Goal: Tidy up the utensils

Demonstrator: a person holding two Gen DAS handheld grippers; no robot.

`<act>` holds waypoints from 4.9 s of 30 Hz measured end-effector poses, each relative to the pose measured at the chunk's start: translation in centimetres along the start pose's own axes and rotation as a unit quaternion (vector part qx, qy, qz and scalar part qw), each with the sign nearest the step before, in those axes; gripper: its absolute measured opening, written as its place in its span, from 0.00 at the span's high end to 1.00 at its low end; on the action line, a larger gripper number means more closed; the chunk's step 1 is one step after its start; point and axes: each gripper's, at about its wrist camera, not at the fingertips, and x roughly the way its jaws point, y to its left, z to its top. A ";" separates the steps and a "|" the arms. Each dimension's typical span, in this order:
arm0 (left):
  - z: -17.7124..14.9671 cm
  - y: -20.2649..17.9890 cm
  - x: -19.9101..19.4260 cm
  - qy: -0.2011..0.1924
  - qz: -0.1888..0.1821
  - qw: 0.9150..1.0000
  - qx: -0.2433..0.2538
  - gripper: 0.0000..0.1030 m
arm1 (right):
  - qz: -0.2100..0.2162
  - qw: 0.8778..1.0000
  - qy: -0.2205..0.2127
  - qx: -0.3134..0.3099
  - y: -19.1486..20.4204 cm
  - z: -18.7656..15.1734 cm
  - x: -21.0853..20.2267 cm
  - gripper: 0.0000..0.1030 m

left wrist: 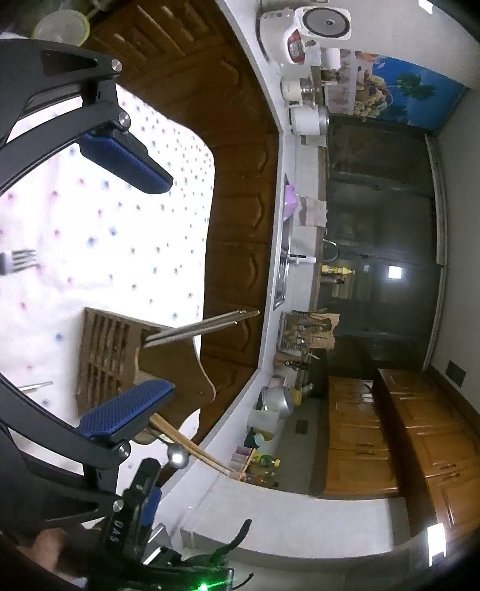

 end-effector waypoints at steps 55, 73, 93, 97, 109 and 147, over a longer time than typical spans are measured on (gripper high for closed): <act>-11.0 0.4 -15.3 0.027 0.026 0.998 0.042 0.00 | 0.004 0.995 -0.080 -0.058 5.6 -14.3 -15.8 0.00; -13.6 0.8 -17.6 -0.003 0.037 0.998 0.044 0.00 | -0.009 0.992 -0.111 -0.055 5.0 -17.1 -17.4 0.00; -14.5 0.8 -18.4 -0.003 0.045 0.998 0.054 0.00 | -0.017 0.992 -0.105 -0.067 5.1 -18.8 -17.9 0.00; -14.5 1.0 -18.3 0.003 0.050 0.997 0.055 0.00 | -0.017 0.992 -0.105 -0.068 5.1 -18.8 -17.9 0.00; -14.5 1.2 -18.3 0.003 0.055 0.997 0.055 0.00 | -0.016 0.992 -0.107 -0.067 5.0 -18.9 -18.0 0.00; -14.7 1.8 -18.9 -0.001 0.064 0.996 0.057 0.00 | -0.015 0.991 -0.111 -0.066 5.2 -18.7 -18.5 0.00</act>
